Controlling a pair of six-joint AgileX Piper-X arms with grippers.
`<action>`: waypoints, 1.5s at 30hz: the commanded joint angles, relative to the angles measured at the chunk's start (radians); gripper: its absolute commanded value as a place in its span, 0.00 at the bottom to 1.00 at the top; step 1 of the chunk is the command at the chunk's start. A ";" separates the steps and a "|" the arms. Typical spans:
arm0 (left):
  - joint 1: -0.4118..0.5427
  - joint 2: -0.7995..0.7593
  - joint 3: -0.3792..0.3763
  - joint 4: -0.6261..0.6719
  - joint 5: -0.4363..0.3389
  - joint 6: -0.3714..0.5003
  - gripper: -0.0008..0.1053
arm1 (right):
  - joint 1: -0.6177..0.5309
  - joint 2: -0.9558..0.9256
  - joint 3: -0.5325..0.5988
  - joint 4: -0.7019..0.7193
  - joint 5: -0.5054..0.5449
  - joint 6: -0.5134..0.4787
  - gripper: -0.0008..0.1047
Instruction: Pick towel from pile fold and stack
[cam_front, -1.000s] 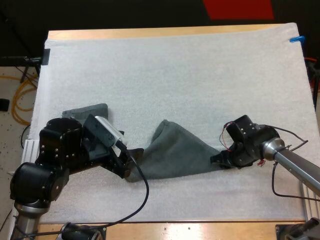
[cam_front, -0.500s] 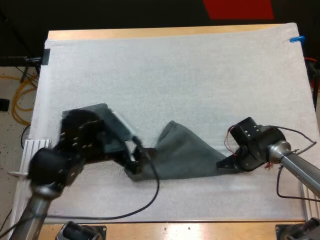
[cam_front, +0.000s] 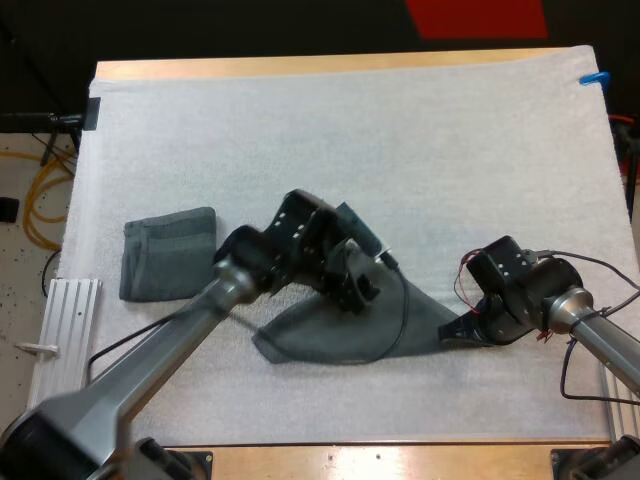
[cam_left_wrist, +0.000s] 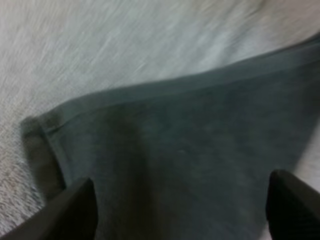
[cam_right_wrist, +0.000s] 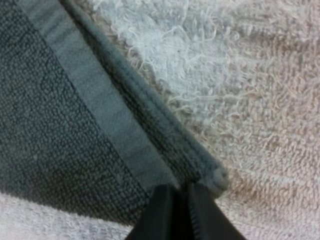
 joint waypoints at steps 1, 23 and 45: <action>-0.004 0.030 -0.024 -0.014 -0.034 -0.002 0.63 | -0.005 -0.007 0.001 0.010 0.007 -0.008 0.01; -0.007 0.426 -0.215 -0.004 -0.194 -0.002 0.55 | -0.005 -0.007 0.001 0.034 0.007 -0.008 0.01; 0.039 0.106 -0.292 0.070 -0.187 0.003 0.01 | -0.005 -0.248 -0.170 -0.017 0.208 -0.004 0.01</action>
